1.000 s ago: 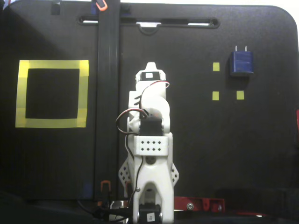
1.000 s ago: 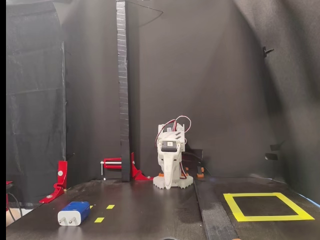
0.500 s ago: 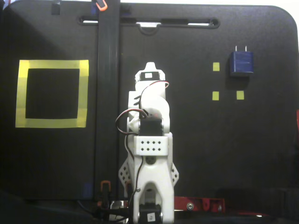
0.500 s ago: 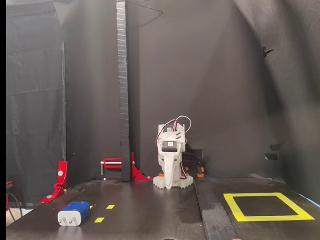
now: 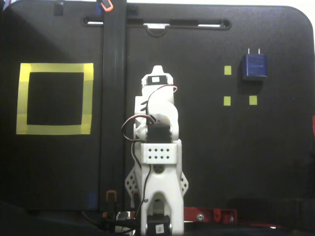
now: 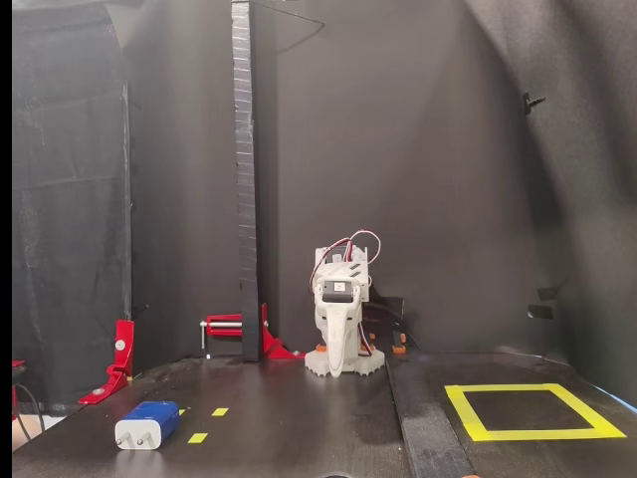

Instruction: Grasp the block and place it in the designated area.

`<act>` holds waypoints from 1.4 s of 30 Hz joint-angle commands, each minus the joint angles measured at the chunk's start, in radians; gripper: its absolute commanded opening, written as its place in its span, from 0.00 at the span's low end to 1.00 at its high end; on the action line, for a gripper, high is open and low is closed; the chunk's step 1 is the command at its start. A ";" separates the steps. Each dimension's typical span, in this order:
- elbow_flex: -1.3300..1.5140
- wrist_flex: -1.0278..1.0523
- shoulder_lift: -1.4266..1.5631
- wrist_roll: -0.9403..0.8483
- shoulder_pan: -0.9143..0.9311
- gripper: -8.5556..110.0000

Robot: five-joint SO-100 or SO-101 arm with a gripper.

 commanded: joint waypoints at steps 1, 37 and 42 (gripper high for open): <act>0.006 0.002 0.006 -0.006 0.000 0.07; 0.006 -0.845 0.006 -0.005 0.028 0.07; 0.006 -0.815 0.006 -0.005 0.040 0.07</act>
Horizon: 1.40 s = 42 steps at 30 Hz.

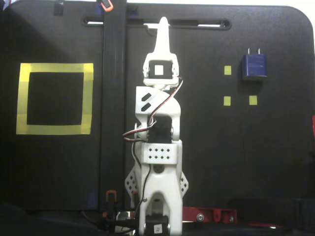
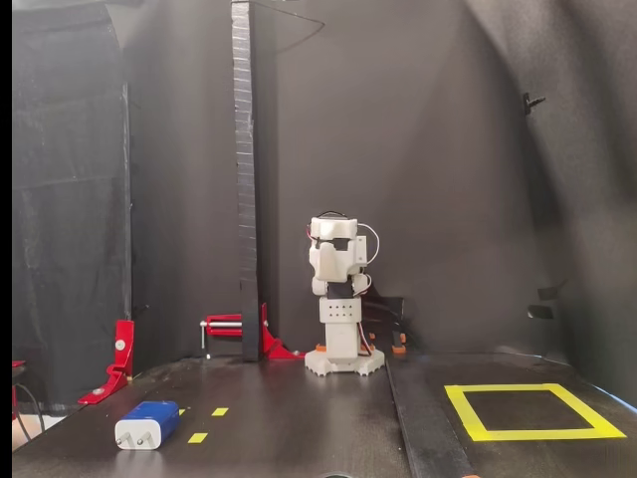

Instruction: Grasp the block and place it in the designated area.

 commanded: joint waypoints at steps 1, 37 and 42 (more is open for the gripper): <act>0.006 0.011 0.006 -0.005 0.011 0.07; 0.006 0.156 0.017 0.005 0.741 0.07; 0.006 0.146 0.017 0.006 0.747 0.07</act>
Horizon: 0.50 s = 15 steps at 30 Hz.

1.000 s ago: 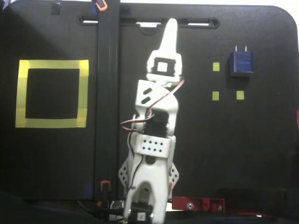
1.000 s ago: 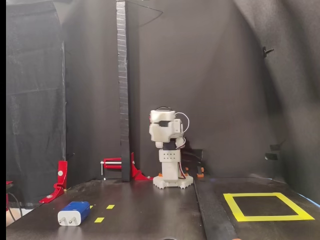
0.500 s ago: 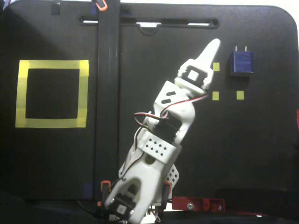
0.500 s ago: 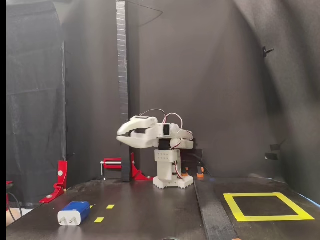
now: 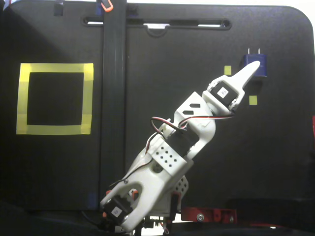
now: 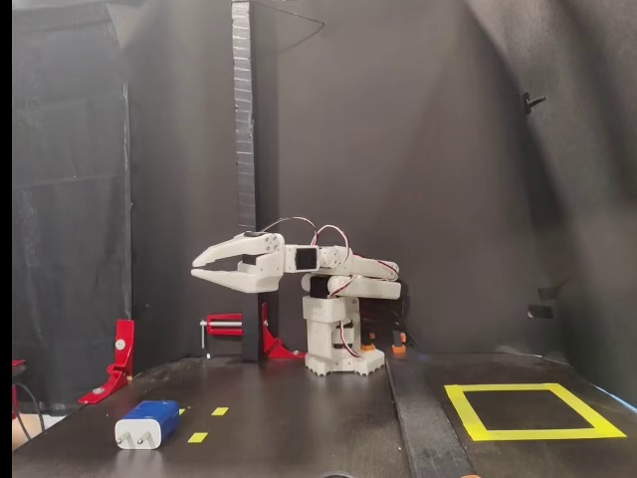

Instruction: Grasp the block and place it in the designated area.

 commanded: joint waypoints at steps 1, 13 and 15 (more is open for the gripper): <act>0.006 -0.018 0.006 0.000 0.009 0.07; -0.307 -0.083 -0.448 0.008 0.005 0.07; -0.419 -0.049 -0.571 0.008 0.005 0.07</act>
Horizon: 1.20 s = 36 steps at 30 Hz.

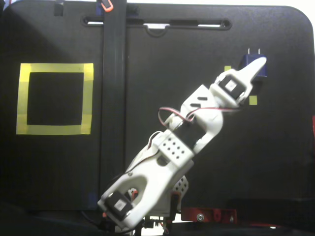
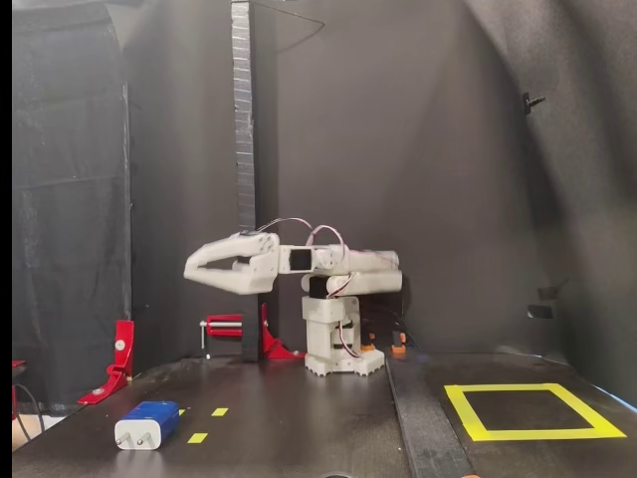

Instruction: Grasp the block and place it in the designated area.

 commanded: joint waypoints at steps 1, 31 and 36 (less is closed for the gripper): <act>-0.219 0.041 -0.190 0.006 -0.003 0.07; -1.485 0.986 -1.293 0.006 -0.023 0.07; -1.543 1.117 -1.348 -0.021 -0.032 0.07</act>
